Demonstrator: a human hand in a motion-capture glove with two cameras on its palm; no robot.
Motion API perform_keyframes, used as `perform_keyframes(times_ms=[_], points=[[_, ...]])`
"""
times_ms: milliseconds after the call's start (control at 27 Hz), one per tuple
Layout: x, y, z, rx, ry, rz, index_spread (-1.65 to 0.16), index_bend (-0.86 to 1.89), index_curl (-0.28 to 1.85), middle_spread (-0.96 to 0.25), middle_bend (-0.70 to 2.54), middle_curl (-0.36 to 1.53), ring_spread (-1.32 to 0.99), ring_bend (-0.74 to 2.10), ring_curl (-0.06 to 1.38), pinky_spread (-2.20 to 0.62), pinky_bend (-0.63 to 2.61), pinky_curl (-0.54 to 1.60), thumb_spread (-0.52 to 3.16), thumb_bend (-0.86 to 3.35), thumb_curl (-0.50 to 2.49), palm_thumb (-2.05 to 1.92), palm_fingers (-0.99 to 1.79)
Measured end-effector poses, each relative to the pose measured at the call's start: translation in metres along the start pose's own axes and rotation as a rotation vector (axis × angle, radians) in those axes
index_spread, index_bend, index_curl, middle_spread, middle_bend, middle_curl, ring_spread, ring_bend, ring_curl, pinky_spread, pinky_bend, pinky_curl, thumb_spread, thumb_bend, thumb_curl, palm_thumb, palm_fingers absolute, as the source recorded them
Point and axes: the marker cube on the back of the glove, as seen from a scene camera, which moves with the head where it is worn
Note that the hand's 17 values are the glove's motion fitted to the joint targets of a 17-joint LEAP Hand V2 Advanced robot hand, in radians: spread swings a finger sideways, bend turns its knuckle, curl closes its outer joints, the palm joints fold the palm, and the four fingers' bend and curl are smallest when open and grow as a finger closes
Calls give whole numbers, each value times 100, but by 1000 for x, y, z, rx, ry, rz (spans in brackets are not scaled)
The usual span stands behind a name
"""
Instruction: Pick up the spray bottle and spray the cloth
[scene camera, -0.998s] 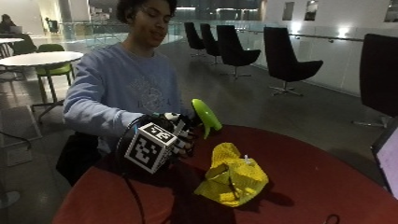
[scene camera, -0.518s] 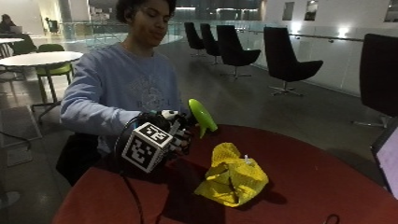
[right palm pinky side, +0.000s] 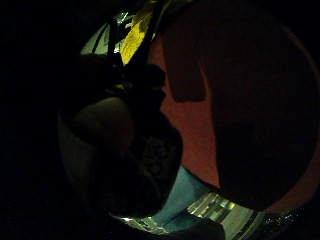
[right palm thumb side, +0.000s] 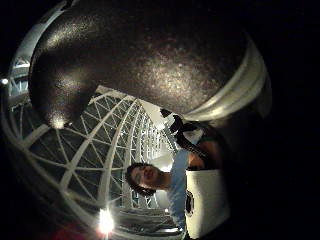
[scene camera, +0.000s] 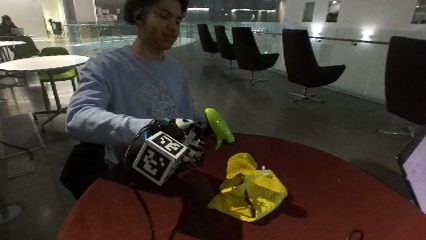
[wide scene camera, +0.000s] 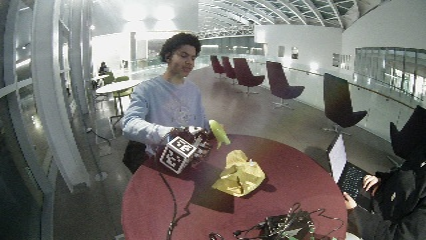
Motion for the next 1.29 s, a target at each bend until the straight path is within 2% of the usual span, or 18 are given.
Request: perform_keyframes(times_ms=[961, 1109, 1294], points=[[5, -5, 8, -9, 12, 26, -19, 13, 39, -8, 25, 50, 3, 46, 39, 33, 18, 30, 66, -3, 69, 100, 96], [-3, -9, 16, 24, 29, -47, -19, 13, 39, -8, 26, 50, 3, 46, 39, 33, 18, 30, 66, -3, 69, 99, 96], [-51, -23, 21, 96, 24, -236, -19, 13, 38, -8, 26, 50, 3, 46, 39, 33, 18, 30, 67, -3, 70, 99, 96]])
